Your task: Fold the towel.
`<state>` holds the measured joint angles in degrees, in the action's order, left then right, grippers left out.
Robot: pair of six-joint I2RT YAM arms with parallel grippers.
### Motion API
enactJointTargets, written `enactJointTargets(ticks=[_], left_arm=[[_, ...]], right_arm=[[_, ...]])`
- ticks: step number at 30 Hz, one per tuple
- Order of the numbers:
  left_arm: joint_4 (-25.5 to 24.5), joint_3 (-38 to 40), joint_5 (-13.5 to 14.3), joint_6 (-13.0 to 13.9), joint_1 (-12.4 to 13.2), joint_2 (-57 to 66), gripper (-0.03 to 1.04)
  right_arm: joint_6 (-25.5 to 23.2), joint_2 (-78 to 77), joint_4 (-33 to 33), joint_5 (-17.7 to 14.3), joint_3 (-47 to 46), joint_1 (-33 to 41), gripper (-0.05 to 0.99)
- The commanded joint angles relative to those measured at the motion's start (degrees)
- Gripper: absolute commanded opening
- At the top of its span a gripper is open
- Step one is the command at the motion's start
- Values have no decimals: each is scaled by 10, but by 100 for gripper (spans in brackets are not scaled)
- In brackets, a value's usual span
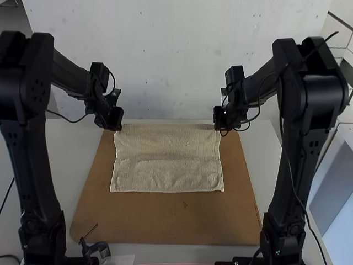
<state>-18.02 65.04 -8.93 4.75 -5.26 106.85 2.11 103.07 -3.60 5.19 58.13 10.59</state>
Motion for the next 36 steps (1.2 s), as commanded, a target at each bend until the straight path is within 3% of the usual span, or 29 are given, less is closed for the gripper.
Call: enactJointTargets(ticks=[1,11,22,36], left_arm=[[2,-24,9,10,2,-47,1],[-2,-89,9,16,1,-129,1],[-59,-116,-14,18,8,-151,1],[-94,-161,-14,26,-12,-178,1]], right_arm=[[-4,-44,-2,-5,-22,-3,2],[-4,-132,-39,3,-85,8,2],[-4,-158,-85,10,-118,11,2],[-4,-174,-131,20,-155,24,2]])
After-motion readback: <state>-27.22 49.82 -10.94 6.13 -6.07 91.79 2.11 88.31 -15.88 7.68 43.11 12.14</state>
